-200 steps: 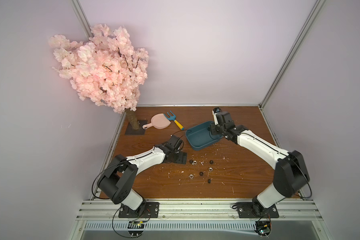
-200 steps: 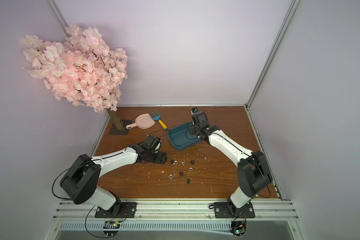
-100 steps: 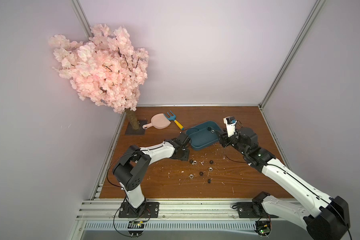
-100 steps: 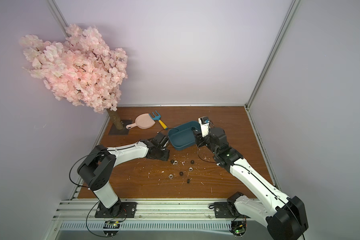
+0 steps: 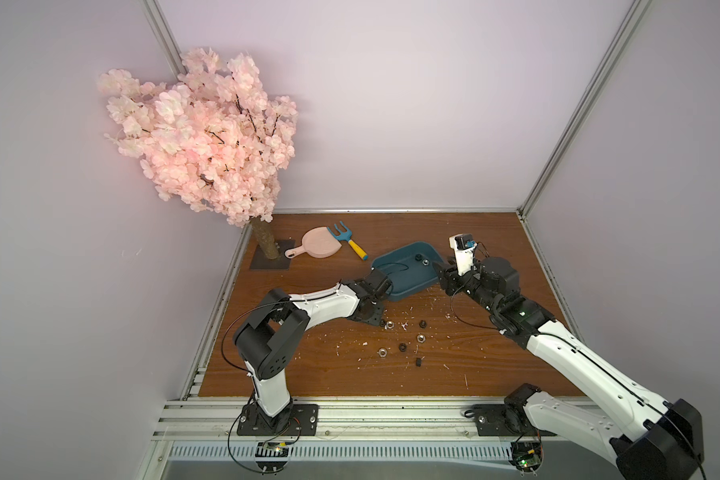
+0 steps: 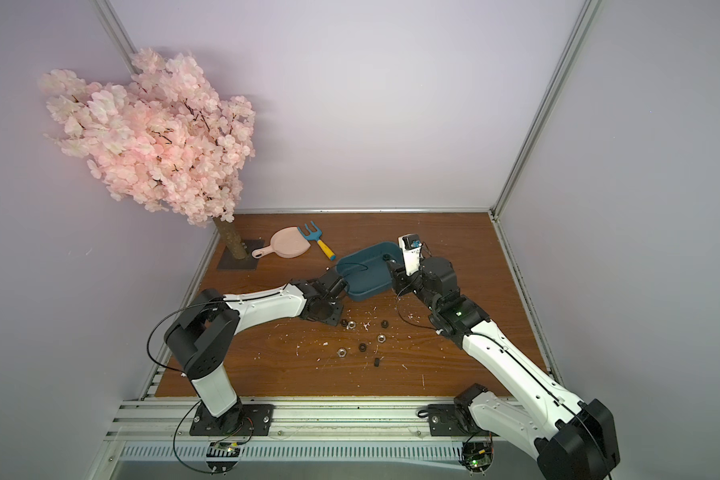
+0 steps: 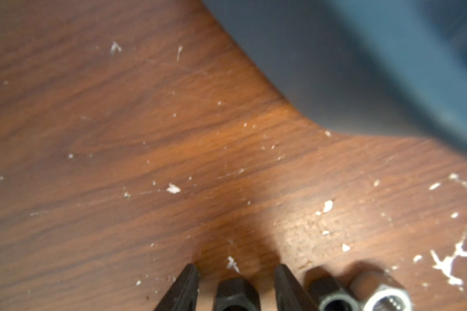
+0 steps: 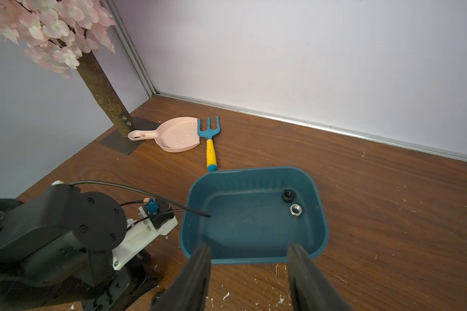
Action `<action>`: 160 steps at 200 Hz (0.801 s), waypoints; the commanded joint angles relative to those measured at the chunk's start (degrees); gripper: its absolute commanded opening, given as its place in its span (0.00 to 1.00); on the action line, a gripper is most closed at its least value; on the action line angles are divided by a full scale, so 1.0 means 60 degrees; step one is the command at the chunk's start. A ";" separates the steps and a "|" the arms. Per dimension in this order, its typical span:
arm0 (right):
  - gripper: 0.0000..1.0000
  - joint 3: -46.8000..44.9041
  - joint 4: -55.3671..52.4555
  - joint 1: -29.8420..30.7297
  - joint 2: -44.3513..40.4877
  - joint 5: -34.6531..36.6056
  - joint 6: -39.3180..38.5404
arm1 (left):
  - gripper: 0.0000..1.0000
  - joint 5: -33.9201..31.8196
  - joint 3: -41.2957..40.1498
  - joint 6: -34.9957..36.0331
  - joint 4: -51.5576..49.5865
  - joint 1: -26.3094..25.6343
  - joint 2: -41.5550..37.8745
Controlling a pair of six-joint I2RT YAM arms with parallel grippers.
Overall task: Put the nuts on the desktop into the storage box
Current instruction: Pick up the nut from the center of the board.
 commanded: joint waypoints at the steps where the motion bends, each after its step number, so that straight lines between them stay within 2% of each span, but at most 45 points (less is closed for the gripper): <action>1: 0.52 -0.0021 0.0425 0.0032 -0.0214 -0.0193 -0.0021 | 0.53 -0.0094 -0.0305 -0.0028 -0.0904 -0.0055 -0.0181; 95: 0.52 -0.0008 0.0501 0.0052 -0.0150 -0.0435 0.0144 | 0.41 0.0257 -0.0046 0.0129 -0.0746 -0.0086 0.0431; 130: 0.53 -0.0096 0.0520 0.0061 -0.0142 -0.0509 0.0032 | 0.26 0.0553 0.0098 0.0329 -0.0653 -0.0077 0.0483; 139: 0.57 -0.0126 0.0576 0.0052 -0.0162 -0.0594 -0.0004 | 0.22 0.0643 0.0117 0.0379 -0.0641 -0.0080 0.0456; 147: 0.67 -0.0194 0.0685 0.0052 -0.0226 -0.0647 -0.0021 | 0.21 0.0776 0.0121 0.0407 -0.0653 -0.0087 0.0384; 151: 0.74 -0.0282 0.0795 0.0052 -0.0280 -0.0703 0.0031 | 0.21 0.0862 0.0118 0.0423 -0.0641 -0.0086 0.0356; 160: 0.97 -0.0539 0.1136 0.0051 -0.0516 -0.0944 0.0310 | 0.21 0.1060 0.0104 0.0453 -0.0651 -0.0085 0.0212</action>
